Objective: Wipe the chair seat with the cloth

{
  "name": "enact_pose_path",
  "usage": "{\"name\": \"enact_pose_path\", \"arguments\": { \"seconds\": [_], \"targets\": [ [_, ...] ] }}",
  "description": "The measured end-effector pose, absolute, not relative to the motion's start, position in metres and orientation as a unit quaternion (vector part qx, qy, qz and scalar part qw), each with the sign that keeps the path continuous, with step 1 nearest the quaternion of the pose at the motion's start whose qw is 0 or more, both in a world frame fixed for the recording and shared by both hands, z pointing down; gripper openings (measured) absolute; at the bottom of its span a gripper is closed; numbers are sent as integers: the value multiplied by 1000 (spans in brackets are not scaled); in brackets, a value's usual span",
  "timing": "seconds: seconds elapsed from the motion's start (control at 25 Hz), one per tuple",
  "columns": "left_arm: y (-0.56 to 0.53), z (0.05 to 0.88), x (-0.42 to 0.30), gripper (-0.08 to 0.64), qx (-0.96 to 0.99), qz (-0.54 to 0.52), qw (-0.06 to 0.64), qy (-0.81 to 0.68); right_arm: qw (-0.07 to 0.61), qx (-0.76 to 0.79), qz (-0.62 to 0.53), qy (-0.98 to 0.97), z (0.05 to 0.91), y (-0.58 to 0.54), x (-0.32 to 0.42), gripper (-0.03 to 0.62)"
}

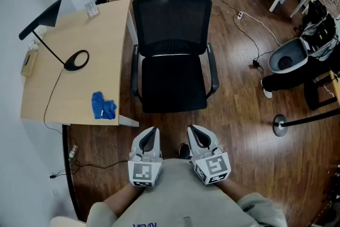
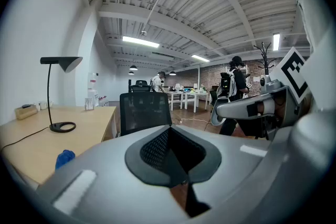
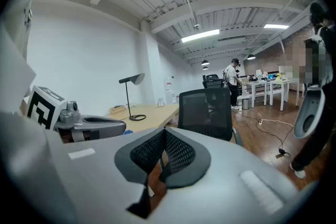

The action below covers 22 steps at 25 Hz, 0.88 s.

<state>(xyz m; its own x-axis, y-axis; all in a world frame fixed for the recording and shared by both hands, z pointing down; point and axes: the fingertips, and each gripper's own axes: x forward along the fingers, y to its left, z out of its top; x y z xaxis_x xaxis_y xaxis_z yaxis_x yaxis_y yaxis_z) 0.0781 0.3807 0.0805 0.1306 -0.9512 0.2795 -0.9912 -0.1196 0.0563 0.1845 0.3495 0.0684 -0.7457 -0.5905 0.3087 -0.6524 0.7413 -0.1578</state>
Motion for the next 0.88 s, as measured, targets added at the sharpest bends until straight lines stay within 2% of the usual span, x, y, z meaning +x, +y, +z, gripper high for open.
{"name": "enact_pose_path", "arguments": {
  "seconds": [0.88],
  "targets": [
    [358,81,123,5,700,78,114,-700,111,292,121,-942,70,320,229,0]
  ]
}}
